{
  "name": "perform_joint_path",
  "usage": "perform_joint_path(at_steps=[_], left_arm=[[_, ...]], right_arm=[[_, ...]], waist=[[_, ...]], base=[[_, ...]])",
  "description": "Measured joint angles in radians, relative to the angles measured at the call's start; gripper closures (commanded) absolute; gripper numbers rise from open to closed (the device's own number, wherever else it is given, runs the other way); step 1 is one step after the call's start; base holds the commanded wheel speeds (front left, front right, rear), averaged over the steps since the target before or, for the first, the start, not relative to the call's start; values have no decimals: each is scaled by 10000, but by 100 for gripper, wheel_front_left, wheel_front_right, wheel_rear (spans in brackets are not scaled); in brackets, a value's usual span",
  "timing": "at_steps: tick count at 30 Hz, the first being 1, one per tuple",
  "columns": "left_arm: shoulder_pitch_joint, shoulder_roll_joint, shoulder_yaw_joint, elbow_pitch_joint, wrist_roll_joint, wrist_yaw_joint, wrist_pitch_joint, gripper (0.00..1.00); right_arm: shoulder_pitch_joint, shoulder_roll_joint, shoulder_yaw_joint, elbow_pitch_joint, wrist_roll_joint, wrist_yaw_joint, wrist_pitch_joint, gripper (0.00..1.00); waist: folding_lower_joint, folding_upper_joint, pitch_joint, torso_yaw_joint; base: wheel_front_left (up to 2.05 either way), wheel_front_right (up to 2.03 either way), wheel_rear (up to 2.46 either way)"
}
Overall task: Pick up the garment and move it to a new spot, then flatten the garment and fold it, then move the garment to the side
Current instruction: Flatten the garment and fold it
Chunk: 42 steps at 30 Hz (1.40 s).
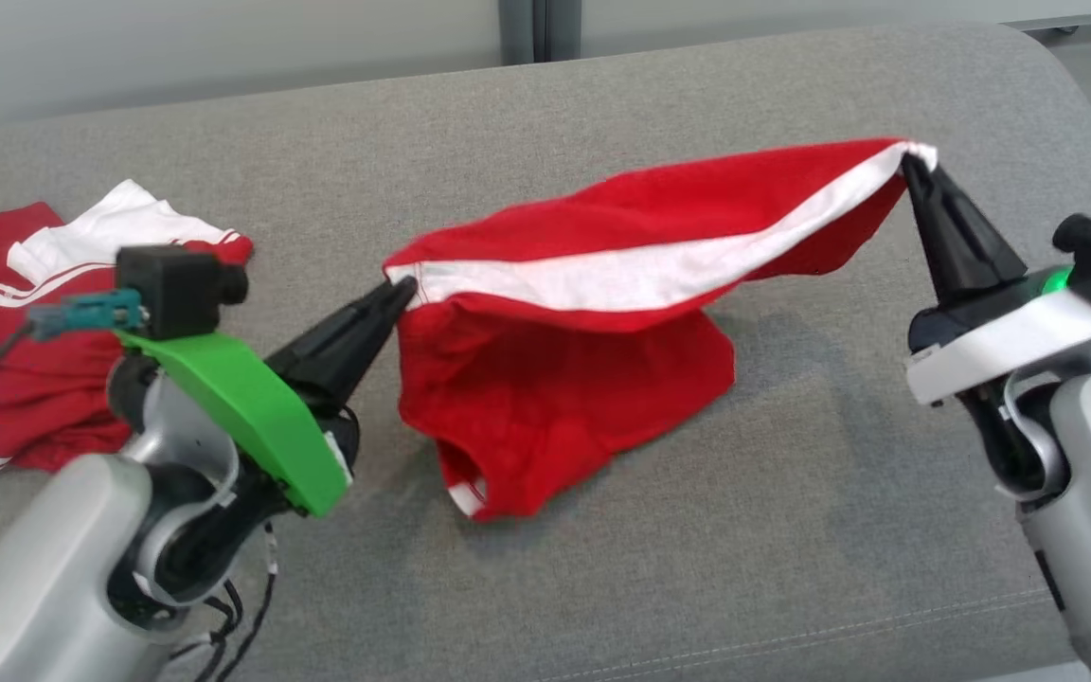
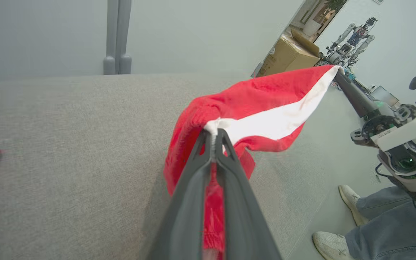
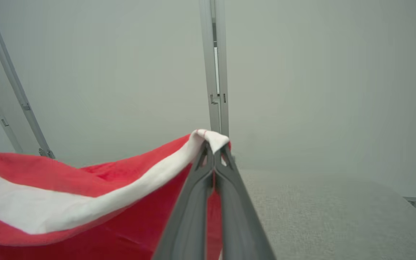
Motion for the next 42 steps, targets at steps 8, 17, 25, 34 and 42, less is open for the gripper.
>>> perform_joint_path(at_steps=[8, 17, 25, 34, 42], left_arm=[[-421, 930, 830, -1781, -957, -171, 997, 100], [-29, 1419, 1383, -4036, -3112, 13, 2125, 100], [519, 1860, 2754, -4518, -3896, 428, 2153, 100], [885, 2111, 2924, -5743, -4560, 564, 2602, 100], [776, 2888, 3191, -4103, -5003, 715, 3494, 100]], right_arm=[[-479, -938, 644, -2015, 2115, 0, 1843, 100], [-233, -2224, -1415, -4056, 4661, -15, 3450, 100], [1907, -3158, -2493, -4031, 6305, -560, 5497, 100], [2921, -3486, -3208, -5545, 7800, -750, 6493, 100], [2815, -3703, -2125, -5741, 8516, -1007, 7837, 100]], waist=[[0, 0, -474, -346], [0, 0, -834, -988], [0, 0, -896, -1305], [0, 0, -668, -1406], [0, 0, 108, -1357]], base=[[0, 0, 0], [0, 0, 0], [0, 0, 0], [0, 0, 0], [0, 0, 0]])
